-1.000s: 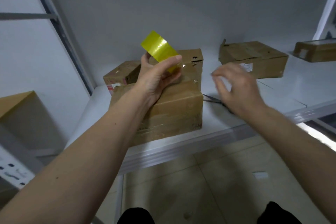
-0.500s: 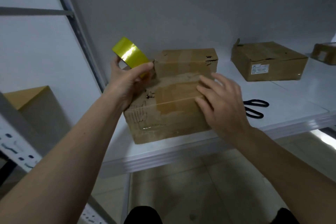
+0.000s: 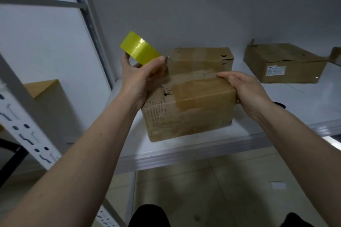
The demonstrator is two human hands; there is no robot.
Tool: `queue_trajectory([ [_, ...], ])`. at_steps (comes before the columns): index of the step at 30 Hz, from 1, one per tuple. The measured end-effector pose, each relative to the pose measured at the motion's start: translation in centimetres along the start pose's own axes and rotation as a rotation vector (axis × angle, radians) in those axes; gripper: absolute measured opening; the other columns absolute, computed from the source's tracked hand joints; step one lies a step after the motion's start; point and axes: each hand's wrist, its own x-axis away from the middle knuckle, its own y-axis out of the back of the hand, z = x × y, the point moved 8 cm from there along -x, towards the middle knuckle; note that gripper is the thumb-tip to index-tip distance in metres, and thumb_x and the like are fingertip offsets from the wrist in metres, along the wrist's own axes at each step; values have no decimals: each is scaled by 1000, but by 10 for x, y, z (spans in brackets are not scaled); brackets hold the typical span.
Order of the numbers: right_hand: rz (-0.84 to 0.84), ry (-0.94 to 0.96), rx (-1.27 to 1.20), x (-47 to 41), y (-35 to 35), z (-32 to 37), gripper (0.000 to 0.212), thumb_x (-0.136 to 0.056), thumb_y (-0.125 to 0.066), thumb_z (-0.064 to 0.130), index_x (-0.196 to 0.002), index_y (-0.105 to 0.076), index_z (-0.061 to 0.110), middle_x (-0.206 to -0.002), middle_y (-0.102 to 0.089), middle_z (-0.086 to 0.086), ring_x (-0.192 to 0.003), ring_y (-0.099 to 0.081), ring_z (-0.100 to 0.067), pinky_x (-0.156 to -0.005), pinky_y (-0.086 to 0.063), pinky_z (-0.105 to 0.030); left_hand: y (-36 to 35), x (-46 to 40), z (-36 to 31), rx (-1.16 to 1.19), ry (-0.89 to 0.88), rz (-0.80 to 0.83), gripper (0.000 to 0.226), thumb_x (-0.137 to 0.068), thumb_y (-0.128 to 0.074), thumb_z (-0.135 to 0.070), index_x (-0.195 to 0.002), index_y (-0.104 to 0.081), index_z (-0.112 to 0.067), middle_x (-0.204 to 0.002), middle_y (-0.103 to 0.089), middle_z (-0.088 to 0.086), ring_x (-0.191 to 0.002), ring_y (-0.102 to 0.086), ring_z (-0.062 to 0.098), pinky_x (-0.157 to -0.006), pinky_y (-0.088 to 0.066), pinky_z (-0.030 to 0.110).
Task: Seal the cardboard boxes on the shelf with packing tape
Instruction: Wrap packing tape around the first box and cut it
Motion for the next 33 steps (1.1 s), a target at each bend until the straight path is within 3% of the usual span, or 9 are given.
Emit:
queue_trajectory([
  [3,48,14,68,4,-6,0,30,-99,-42,44,-115,-66,38,-135,-46,14,-120,-44,-11,-96,-39,-33,10,1,-4,-14,-49,-50,101,-57,-88,-14,-143,-33,-20,-91,-70,1,-86,-73,23,-75,-59,36],
  [6,67,-28,-21,5,-14,-9,32,-99,-40,46,-108,-71,41,-141,-44,17,-124,-42,-9,-104,-35,-34,14,6,-2,-7,-68,-96,101,-62,-88,-12,-144,-31,-23,-100,-67,5,-91,-72,24,-79,-60,39],
  [13,9,-178,-241,2,-4,-16,37,-103,-37,40,-112,-70,28,-118,-63,8,-108,-59,-13,-93,-49,-32,15,29,-1,65,-86,-202,103,-65,-89,-16,-145,-25,-28,-118,-60,8,-105,-68,27,-92,-56,49],
  [17,-361,-231,-57,1,20,-13,28,-101,-39,30,-116,-59,18,-106,-59,0,-112,-57,-27,-96,-48,-43,5,47,3,-5,-110,-169,101,-63,-91,-18,-138,-26,-35,-126,-59,12,-103,-69,24,-90,-57,46],
  [20,-517,-57,111,21,17,8,39,-100,-40,33,-134,-44,14,-138,-41,-5,-132,-36,-23,-106,-33,-34,13,39,-24,-127,-207,-178,109,-52,-92,-33,-139,-25,-36,-125,-59,12,-106,-67,24,-90,-57,47],
  [23,-461,-29,80,43,-3,7,64,-95,-53,37,-148,-24,18,-154,-20,-2,-142,-18,-21,-111,-22,-33,27,19,-39,-238,-210,-174,110,-63,-91,-24,-147,-21,-27,-123,-56,1,-109,-63,18,-92,-57,43],
  [27,-359,-187,-104,56,-29,-17,101,-71,-71,48,-151,-12,25,-151,-26,-4,-138,-29,-29,-111,-32,-52,39,7,-16,-222,-35,-158,104,-71,-87,-14,-149,-20,-25,-121,-55,5,-109,-65,29,-81,-60,35],
  [31,-267,-225,-265,50,-35,-21,84,-76,-69,32,-146,-23,29,-135,-47,-1,-117,-53,-25,-98,-48,-46,45,6,5,-119,98,-178,101,-63,-91,-15,-143,-29,-24,-121,-60,10,-107,-66,34,-86,-59,42],
  [33,-165,-241,-323,41,-39,-21,70,-86,-65,21,-146,-29,27,-129,-54,0,-107,-59,-21,-91,-52,-40,45,10,8,-47,142,-182,84,-70,-88,-11,-135,-37,-21,-113,-63,8,-93,-69,30,-76,-61,37],
])
